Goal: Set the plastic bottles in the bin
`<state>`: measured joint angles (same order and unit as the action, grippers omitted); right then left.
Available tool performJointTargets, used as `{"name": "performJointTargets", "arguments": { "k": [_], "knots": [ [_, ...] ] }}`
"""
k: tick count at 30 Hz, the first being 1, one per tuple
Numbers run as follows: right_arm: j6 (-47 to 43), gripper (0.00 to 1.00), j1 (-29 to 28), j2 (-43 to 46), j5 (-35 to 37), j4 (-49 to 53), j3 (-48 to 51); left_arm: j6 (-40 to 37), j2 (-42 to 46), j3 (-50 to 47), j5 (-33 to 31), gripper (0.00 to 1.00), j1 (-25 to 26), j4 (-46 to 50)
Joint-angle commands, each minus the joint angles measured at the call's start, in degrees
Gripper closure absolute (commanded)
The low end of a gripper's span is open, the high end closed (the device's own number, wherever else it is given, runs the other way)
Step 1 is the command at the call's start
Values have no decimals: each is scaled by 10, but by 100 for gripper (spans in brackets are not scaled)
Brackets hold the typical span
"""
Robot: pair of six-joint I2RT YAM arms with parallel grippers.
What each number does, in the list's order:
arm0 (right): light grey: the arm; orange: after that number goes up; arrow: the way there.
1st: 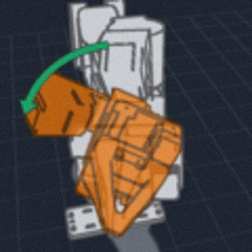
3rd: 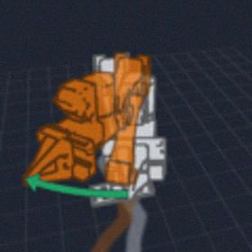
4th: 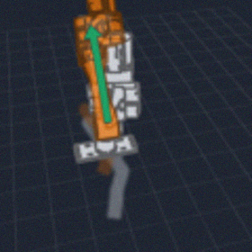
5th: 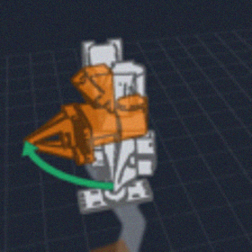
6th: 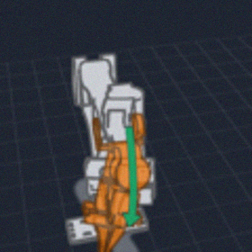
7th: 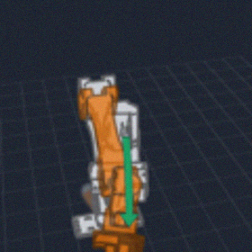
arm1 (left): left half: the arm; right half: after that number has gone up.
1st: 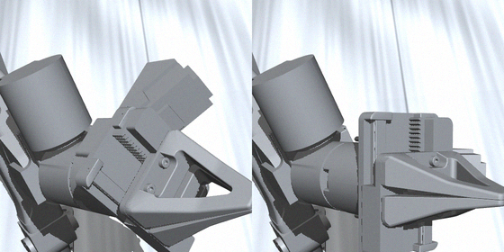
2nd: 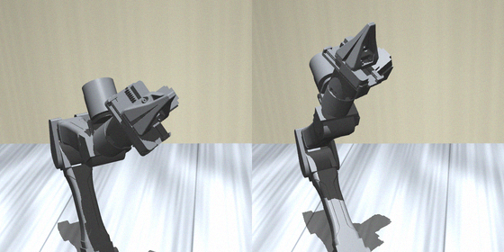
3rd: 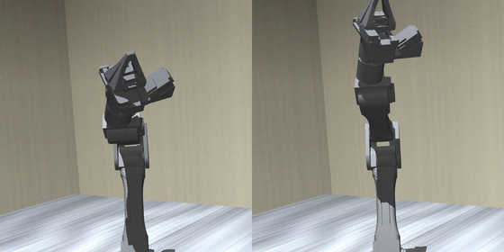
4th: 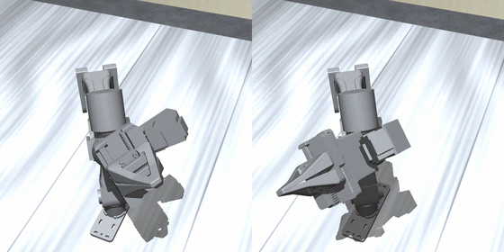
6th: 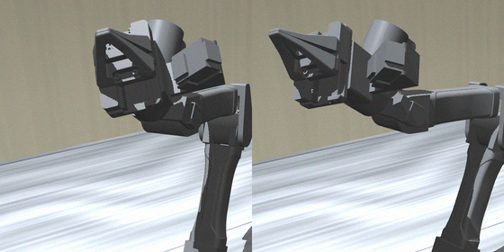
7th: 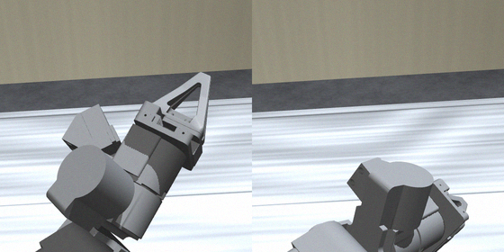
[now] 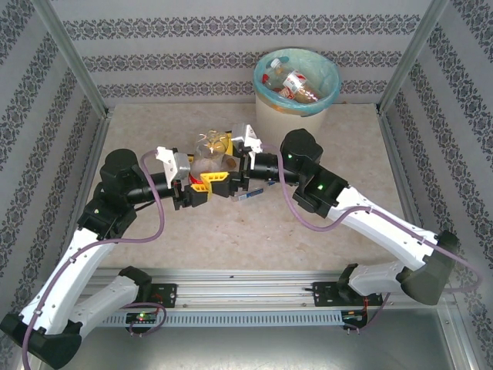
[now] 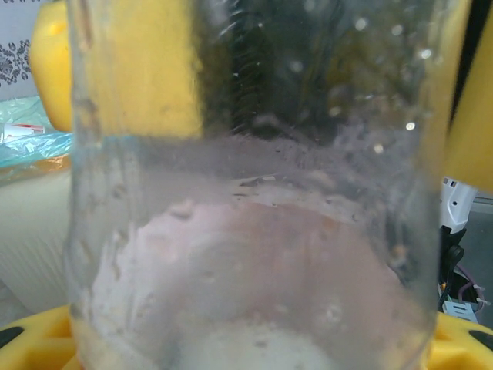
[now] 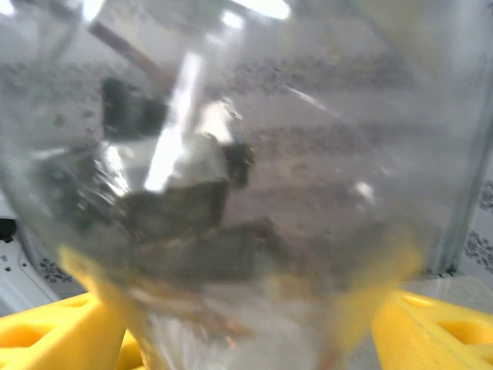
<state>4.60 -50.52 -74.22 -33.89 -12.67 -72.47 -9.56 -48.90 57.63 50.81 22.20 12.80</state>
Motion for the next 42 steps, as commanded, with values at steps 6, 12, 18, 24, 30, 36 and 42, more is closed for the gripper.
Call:
{"name": "performJointTargets", "arguments": {
  "k": [6,12,18,24,30,36,42],
  "knots": [
    [36,29,-21,-11,-28,-91,-5,5,-8,-13,26,42,8,-29],
    [31,42,-21,-1,22,-91,9,-1,-11,-20,24,40,8,-36],
    [12,53,-20,8,44,-76,15,0,-6,-36,6,31,8,-66],
    [-10,55,-19,19,67,-51,16,-10,9,-68,-41,12,8,-106],
    [-87,58,10,40,154,45,-32,-35,28,-81,-112,6,8,-127],
    [-143,59,114,22,249,111,-130,-82,60,-108,-241,1,7,-166],
    [-171,57,222,-47,320,87,-217,-108,58,-119,-273,0,7,-158]
  ]
}}
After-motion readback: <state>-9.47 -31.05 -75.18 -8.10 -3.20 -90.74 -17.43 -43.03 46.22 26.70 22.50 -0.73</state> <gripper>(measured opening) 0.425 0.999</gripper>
